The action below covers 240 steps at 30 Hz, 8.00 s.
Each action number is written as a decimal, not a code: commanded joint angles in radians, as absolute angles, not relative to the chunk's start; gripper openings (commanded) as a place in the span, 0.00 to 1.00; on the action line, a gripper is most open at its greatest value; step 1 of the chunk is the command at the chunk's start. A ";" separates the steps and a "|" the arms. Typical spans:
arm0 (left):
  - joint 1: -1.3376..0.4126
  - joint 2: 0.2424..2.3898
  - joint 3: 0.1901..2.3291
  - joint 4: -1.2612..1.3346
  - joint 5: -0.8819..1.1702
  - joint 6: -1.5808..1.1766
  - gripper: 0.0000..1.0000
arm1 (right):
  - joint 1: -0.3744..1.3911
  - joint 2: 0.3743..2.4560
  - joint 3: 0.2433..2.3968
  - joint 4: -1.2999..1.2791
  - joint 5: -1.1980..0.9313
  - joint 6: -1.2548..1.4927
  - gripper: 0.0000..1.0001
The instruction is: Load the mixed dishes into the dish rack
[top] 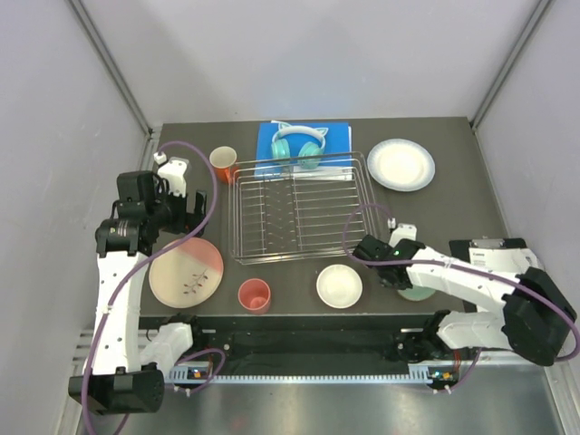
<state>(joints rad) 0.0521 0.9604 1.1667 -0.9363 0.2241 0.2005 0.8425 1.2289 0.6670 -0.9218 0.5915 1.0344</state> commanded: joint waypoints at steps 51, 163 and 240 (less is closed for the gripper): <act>0.071 0.983 0.965 -0.759 0.230 0.267 0.86 | 0.641 2.224 2.011 0.317 -1.064 0.977 0.00; 0.074 0.959 0.968 -0.773 0.291 0.265 0.92 | 1.319 1.602 0.957 -0.749 0.488 0.629 0.37; 0.072 0.962 0.923 -0.718 0.275 0.236 0.92 | 0.733 2.082 1.371 0.565 -0.953 1.175 0.63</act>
